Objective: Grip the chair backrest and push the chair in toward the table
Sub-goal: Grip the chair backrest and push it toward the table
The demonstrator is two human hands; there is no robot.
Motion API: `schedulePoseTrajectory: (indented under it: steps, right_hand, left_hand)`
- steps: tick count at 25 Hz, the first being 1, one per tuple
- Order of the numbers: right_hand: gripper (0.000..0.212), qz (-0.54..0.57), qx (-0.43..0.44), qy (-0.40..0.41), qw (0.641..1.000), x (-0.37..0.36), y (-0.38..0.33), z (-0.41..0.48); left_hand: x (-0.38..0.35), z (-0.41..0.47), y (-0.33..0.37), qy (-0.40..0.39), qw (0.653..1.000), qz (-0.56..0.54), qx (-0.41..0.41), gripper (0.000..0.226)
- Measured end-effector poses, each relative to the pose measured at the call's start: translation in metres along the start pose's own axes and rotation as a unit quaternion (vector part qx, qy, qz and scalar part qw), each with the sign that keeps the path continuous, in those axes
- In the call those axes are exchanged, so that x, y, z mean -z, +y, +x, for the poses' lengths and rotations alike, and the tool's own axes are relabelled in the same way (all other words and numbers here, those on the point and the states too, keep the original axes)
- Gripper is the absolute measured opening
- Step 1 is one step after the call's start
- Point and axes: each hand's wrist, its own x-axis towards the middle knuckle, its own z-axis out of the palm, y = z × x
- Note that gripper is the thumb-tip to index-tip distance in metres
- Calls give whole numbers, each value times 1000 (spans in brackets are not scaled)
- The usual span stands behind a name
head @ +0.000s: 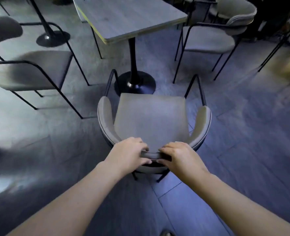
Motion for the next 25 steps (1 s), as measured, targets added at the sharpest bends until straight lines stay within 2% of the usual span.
schedulePoseTrajectory:
  steps: [4, 12, 17, 25]
  right_hand:
    - [30, -24, 15, -14, 1000, -1, 3, 3]
    - [20, -50, -15, 44, 998, 7, 25, 49]
    - [19, -43, -33, 28, 998, 11, 39, 102]
    - [14, -41, -43, 49, 997, 10, 52, 151]
  left_hand:
    - [1, 7, -3, -40, 998, 42, -10, 38]
    - [8, 59, -22, 16, 999, 42, -8, 30]
    - [25, 105, -54, 13, 999, 40, -3, 28]
    - [40, 144, -90, 27, 999, 37, -10, 27]
